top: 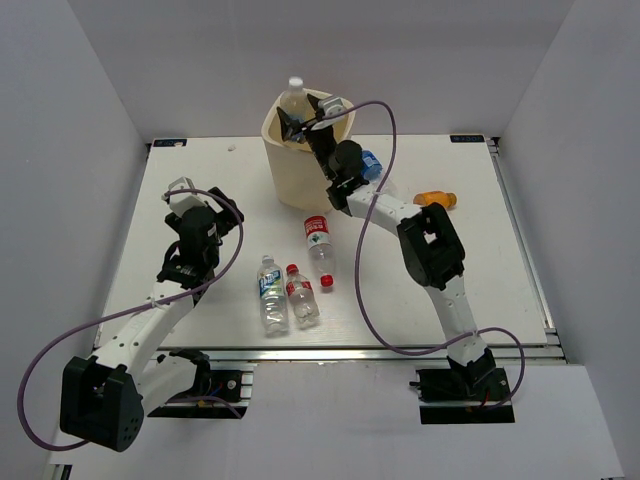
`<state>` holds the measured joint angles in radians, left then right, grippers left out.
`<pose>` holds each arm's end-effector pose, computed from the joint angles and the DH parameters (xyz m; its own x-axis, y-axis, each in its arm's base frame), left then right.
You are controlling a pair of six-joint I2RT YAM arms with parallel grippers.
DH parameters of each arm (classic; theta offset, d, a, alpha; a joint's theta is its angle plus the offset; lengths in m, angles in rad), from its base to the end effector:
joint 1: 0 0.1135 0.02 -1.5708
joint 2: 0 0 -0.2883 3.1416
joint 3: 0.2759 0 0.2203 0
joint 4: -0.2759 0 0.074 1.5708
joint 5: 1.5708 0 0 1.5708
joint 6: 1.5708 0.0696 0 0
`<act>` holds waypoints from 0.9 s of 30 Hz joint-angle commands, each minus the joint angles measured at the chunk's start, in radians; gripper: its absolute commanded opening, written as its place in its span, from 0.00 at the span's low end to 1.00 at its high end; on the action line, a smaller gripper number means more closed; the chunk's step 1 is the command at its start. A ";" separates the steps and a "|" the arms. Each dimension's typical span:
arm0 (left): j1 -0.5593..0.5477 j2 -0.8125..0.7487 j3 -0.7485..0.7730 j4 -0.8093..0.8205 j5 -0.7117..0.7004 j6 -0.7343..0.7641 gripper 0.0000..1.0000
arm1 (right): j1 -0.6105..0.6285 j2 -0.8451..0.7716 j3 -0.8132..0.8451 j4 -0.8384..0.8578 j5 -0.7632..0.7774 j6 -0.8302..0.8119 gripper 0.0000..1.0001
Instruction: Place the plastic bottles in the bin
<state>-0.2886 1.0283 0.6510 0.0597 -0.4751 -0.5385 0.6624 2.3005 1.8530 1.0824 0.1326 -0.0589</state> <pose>0.2194 -0.0319 0.2957 -0.1732 -0.4243 -0.8888 -0.2939 0.8836 -0.3646 0.4349 0.3275 0.3756 0.4978 0.3143 -0.8083 -0.4972 0.8671 0.0309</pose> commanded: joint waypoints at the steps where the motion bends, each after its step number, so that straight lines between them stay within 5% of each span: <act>1: 0.009 -0.010 0.001 0.009 -0.005 0.005 0.98 | 0.005 -0.088 -0.053 0.134 0.009 -0.001 0.87; 12: 0.009 -0.008 0.006 0.006 0.012 0.008 0.98 | 0.008 -0.188 -0.216 0.156 0.004 -0.001 0.89; 22: 0.009 0.064 0.074 -0.055 0.141 0.012 0.98 | 0.006 -0.476 -0.234 -0.526 0.048 -0.001 0.89; 27: 0.008 0.108 0.108 -0.147 0.213 -0.023 0.98 | 0.006 -0.720 -0.537 -0.642 0.123 0.030 0.89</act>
<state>-0.2832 1.1263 0.7158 -0.0189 -0.3302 -0.5396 0.6674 1.6615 1.4498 0.5758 0.1886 -0.0490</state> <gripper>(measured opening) 0.982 0.895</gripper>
